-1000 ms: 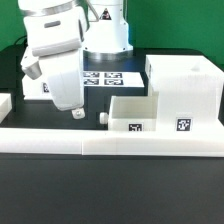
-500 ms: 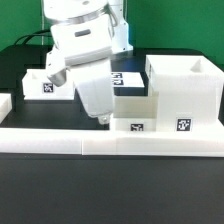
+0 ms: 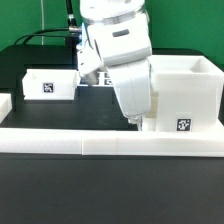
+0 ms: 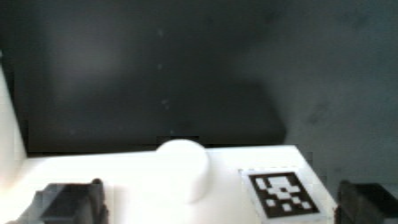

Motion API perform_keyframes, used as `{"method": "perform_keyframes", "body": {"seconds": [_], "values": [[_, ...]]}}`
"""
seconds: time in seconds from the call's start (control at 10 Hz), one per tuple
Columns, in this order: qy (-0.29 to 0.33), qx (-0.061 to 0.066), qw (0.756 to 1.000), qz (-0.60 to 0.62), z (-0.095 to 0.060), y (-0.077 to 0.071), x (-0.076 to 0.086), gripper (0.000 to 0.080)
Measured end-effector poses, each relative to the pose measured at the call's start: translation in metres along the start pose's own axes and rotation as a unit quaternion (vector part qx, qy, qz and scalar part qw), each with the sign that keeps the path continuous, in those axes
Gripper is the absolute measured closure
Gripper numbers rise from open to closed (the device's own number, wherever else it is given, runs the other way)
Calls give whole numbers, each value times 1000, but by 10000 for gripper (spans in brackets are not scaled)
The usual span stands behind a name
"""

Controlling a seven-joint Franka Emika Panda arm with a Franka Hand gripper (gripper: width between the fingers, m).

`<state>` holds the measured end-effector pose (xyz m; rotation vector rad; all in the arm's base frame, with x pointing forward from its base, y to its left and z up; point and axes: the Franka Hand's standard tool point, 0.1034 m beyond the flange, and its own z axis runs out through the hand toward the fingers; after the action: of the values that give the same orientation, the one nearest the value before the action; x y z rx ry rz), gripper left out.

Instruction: Assemble drawer

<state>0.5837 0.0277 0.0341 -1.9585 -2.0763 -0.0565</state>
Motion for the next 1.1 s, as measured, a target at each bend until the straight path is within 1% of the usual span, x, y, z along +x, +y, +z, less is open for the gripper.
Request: {"method": "perform_keyframes", "body": {"seconds": [0.1,0.2,0.4,0.5,0.6,0.7,0.8,0.9,1.0,1.1], "values": [[1,3,1000,2,4,0,4,151],[-3,4,1000,3,6,0,3,151],[-5,7,1000,0,7,1,3,151],[-6,6,1000,-1,5,1,2,151],[-8,6,1000,0,0,-5,-6,151],[-11,5,1000,2,-9,-12,-17,151],[-16,3,1000,1,-21,-14,-26,151],[-22,-7,1000,1,-36,-14,-33,151],[-27,-20,999,5,-49,-20,-40,151],[-36,-44,998,10,-67,-26,-46,151]]}}
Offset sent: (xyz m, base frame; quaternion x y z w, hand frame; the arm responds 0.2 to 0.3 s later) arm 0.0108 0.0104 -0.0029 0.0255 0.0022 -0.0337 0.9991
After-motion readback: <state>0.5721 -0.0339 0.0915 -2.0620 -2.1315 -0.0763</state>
